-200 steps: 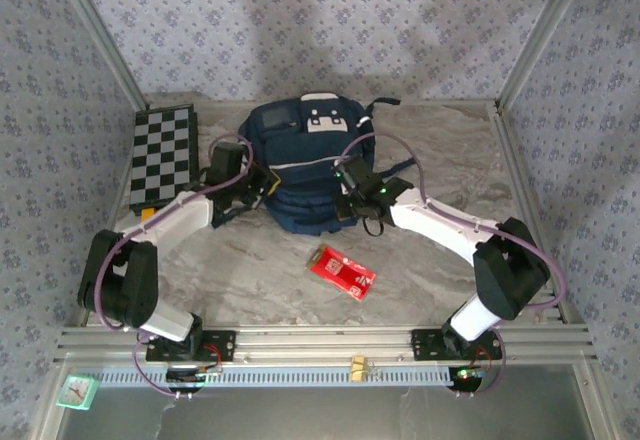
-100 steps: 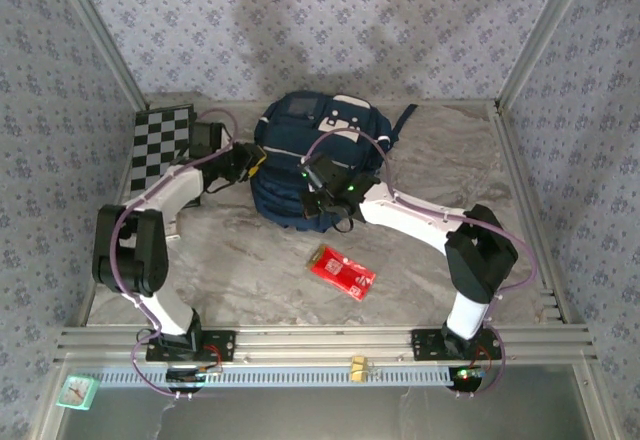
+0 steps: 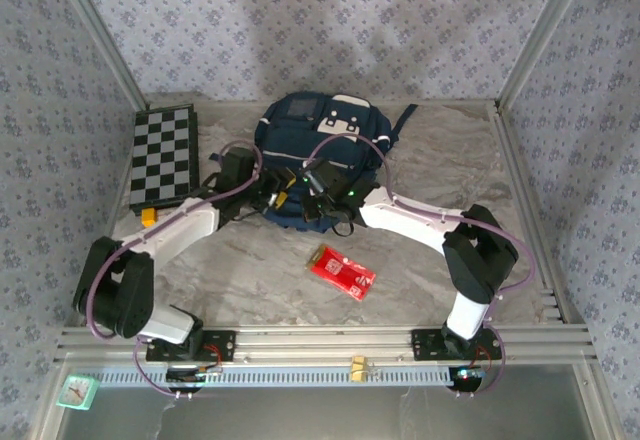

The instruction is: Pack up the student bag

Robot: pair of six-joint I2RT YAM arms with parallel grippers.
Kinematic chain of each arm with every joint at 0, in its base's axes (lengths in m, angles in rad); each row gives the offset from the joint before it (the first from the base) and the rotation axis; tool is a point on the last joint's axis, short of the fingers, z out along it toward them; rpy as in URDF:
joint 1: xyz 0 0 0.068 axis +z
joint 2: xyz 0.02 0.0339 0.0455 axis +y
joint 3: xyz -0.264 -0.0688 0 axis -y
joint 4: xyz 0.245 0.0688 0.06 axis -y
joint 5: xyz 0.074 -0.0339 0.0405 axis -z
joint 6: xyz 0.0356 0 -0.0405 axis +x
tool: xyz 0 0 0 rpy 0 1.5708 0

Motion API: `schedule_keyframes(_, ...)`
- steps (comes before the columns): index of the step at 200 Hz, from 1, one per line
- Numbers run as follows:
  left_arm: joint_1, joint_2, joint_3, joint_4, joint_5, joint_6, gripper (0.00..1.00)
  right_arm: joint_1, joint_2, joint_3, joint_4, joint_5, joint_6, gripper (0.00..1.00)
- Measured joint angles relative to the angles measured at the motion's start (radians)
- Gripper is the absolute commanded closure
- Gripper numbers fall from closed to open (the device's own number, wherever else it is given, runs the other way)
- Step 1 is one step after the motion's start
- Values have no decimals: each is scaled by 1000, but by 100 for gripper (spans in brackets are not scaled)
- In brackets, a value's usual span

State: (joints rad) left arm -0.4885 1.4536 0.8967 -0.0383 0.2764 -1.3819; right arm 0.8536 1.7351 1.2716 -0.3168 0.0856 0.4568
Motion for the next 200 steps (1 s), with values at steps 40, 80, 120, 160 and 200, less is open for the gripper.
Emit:
schedule_keyframes(40,-72,64,-4,48,-110,-132,58,0,-7,-2,1,0,0,100)
schedule_keyframes(80,-90,94,-3,85,-171,-200,88,3,-7,-2,-3,17,0,100)
schedule_keyframes(120,-80,86,11,57,-178,-175,100,11,-15,-8,-28,73,-2,100)
schedule_keyframes(160,8,1,-3,-13,-134,-94,100,-21,-101,-72,-54,95,-22,100)
schedule_keyframes(200,122,-44,-5,-95,-35,39,100,-130,-128,-108,-57,76,-67,100)
